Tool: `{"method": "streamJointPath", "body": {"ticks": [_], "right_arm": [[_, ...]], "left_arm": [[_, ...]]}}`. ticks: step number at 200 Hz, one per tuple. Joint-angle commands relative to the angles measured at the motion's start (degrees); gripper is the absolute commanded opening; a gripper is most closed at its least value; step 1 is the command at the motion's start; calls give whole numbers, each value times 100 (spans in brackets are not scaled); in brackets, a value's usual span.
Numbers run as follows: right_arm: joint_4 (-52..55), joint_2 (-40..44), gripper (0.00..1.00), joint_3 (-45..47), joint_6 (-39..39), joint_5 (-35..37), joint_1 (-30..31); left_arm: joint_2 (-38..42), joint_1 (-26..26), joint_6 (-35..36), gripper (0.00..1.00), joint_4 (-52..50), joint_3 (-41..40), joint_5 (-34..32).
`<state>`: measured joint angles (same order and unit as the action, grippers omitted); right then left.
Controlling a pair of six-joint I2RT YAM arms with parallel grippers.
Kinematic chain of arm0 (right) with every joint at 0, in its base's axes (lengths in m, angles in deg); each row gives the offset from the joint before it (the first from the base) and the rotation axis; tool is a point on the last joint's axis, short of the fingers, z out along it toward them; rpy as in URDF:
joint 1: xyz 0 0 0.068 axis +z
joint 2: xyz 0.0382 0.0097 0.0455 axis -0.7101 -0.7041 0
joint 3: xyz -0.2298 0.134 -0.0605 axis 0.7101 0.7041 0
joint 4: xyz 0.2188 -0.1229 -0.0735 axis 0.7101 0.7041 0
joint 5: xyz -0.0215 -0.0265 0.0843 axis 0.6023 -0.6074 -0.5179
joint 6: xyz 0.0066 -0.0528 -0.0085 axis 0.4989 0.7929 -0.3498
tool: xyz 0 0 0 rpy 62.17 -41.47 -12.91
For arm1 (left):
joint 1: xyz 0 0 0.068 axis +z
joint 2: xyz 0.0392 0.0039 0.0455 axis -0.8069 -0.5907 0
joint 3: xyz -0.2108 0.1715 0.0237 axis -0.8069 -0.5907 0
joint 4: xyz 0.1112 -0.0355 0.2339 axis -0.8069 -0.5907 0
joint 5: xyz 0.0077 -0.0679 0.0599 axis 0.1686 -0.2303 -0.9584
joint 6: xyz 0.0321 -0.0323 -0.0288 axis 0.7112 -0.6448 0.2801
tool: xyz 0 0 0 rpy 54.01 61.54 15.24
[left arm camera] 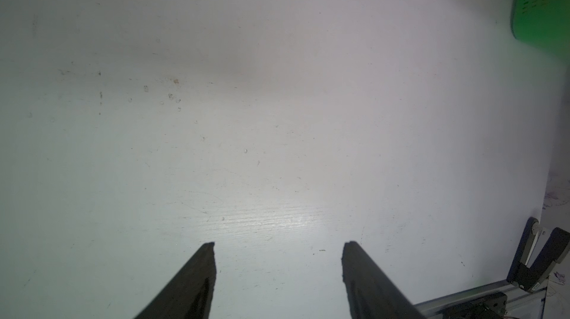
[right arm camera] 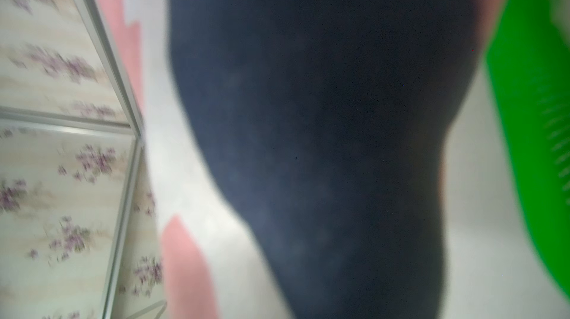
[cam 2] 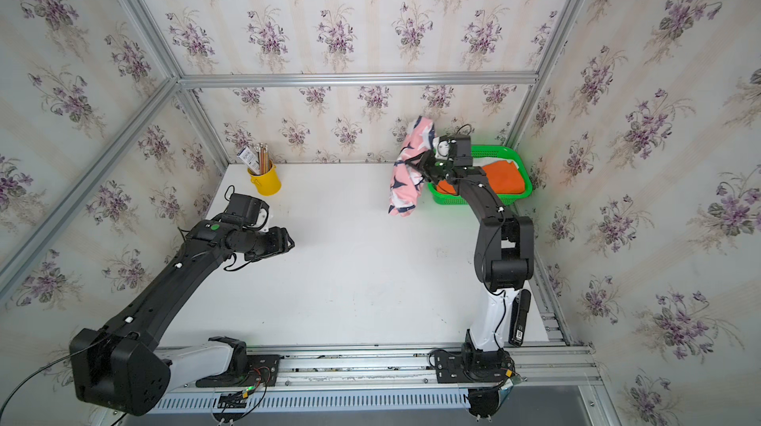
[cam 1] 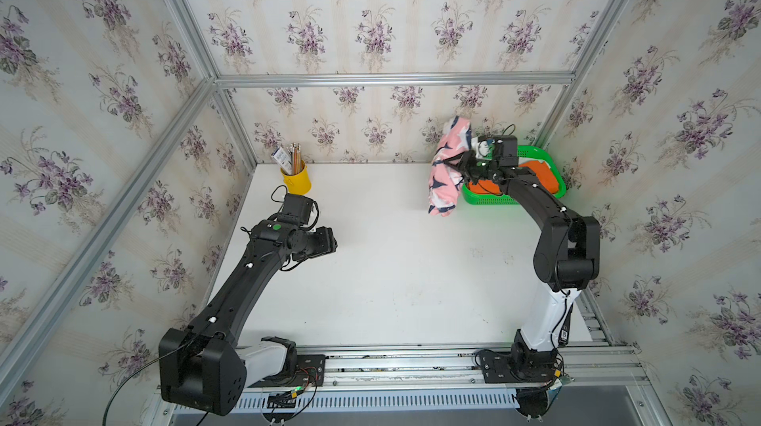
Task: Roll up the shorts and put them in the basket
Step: Place the shorts in the bin.
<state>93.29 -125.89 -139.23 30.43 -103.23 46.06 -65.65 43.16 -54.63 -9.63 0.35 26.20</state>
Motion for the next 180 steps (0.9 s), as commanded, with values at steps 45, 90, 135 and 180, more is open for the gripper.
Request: {"method": "streamJointPath", "body": {"ticks": [45,90,135,180], "right_arm": [[-1371,-730,35,-254,-2700,2968,-686],[-1215,-1895,33,-1180,-3423,3789,-732],[-1000,-2416,35,-1339,-3856,4423,-741],[539,-2046,71,-1383,-4085,4819,-740]], "left_arm": [[-168,3,7,69,173,-90,128],[-411,0,44,69,105,19,150],[-462,0,49,69,-35,68,95],[-352,0,37,70,-45,-36,60]]}}
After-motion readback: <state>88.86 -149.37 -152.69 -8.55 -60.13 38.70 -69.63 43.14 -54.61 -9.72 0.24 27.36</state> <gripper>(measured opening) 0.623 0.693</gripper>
